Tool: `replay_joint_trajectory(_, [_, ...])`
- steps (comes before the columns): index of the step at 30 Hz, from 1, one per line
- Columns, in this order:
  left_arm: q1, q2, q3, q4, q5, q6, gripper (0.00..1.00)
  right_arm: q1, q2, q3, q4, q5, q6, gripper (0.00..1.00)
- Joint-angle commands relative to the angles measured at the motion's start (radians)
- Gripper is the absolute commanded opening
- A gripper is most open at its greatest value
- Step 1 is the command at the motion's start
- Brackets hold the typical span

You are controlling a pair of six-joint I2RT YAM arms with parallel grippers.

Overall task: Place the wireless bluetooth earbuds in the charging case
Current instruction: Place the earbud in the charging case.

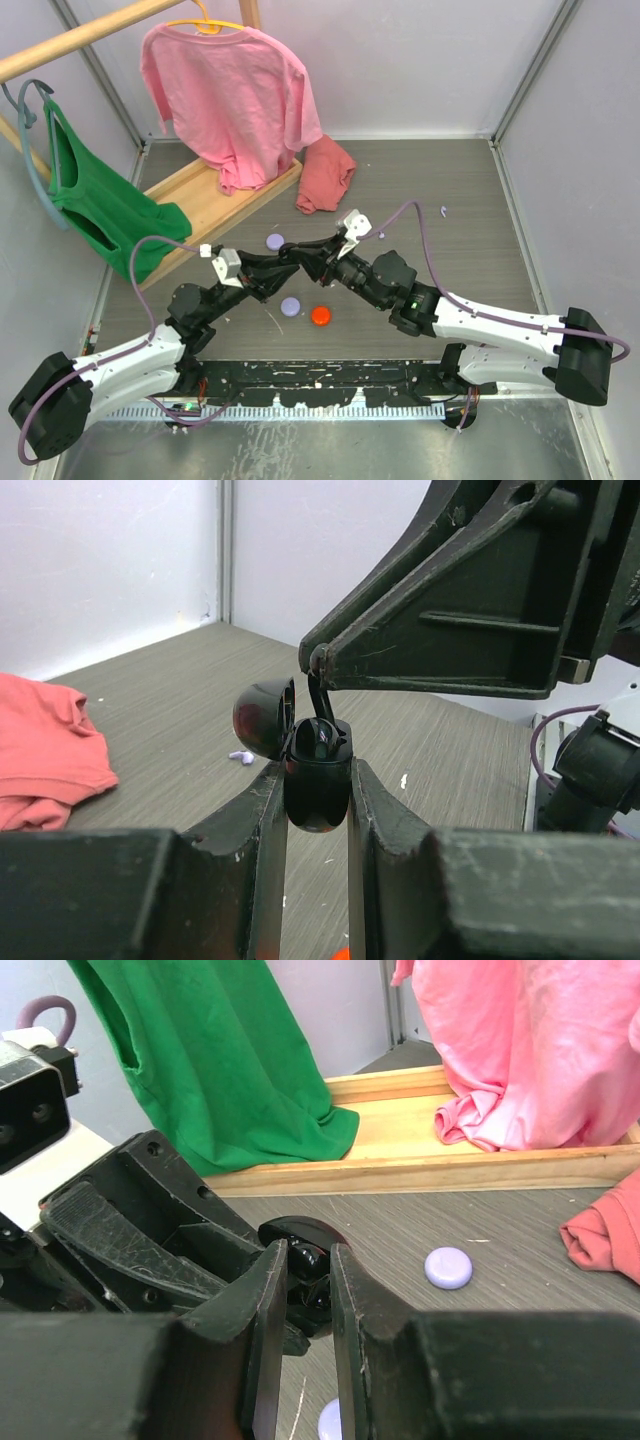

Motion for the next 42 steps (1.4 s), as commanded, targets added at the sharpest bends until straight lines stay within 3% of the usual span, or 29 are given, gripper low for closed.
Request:
replay_joint_trajectory(1, [0.000, -0.004, 0.045, 0.091, -0.015, -0.021, 0.02, 0.010, 0.000, -0.002, 0.094, -0.028, -0.002, 0.17])
replay_joint_trajectory(16, [0.000, -0.002, 0.044, 0.077, -0.068, -0.049, 0.01, 0.012, -0.021, -0.024, 0.120, -0.108, 0.016, 0.18])
replay_joint_trajectory(28, [0.000, -0.021, 0.041, 0.071, -0.073, -0.059, 0.01, 0.012, 0.005, -0.031, 0.090, -0.137, 0.015, 0.27])
replay_joint_trajectory(42, [0.001, -0.034, 0.030, 0.054, -0.042, -0.034, 0.01, 0.012, -0.080, -0.018, 0.012, -0.056, 0.001, 0.59])
